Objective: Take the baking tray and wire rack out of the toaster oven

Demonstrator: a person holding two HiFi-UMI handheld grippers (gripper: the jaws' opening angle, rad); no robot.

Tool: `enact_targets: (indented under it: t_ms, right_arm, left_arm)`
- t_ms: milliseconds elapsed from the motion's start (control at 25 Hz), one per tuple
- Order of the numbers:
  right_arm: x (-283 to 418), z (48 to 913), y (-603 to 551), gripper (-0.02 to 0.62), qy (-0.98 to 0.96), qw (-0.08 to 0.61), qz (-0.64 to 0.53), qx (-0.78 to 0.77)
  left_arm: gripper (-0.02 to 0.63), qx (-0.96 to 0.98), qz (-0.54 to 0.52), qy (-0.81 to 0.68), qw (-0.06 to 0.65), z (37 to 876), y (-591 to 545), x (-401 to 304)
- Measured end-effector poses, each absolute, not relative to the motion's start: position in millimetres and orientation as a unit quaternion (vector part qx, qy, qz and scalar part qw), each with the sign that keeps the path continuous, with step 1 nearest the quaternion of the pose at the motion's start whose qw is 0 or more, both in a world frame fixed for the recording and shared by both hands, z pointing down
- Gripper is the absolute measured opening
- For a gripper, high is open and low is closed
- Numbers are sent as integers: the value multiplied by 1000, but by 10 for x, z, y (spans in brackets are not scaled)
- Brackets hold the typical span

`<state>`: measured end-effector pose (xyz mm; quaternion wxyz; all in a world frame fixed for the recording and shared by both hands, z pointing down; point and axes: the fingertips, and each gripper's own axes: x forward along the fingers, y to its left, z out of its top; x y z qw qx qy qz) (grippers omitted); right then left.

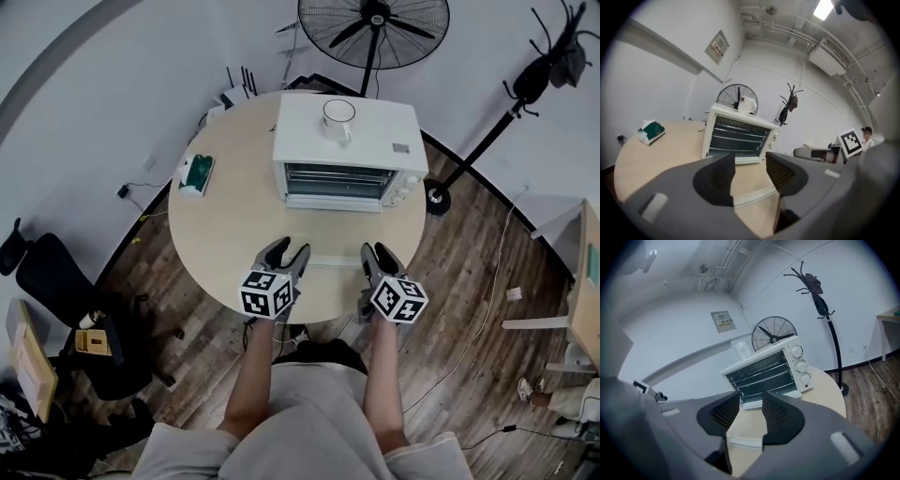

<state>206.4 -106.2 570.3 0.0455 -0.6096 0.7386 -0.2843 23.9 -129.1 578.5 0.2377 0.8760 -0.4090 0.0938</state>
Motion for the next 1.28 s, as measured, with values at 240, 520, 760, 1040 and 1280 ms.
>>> enact_targets:
  t_ms: [240,520,760,1040,1280]
  right_arm:
    - [1951,5846,-1168,126,719,97,-335,-601]
    - [1656,5911,-1331,126,749,19,-296,-593]
    - [1625,5839,-1559,126,758,7,-280,-589]
    - [1811,5907,-1857,126,727,128,-360,-571]
    - [2021,6130,-2261,126,631,347,-484,-497]
  left_arm:
    - [222,867,118,-426,231,5959,-1278,35]
    - [222,864,115,-429,238,6029,-1399,-6]
    - [222,865,111,-423,246,6057,-1590,169]
    - [221,829,-20,-414,375,6188,-1902,336]
    - [221,704,-243,-355,565,6412,-2356,495]
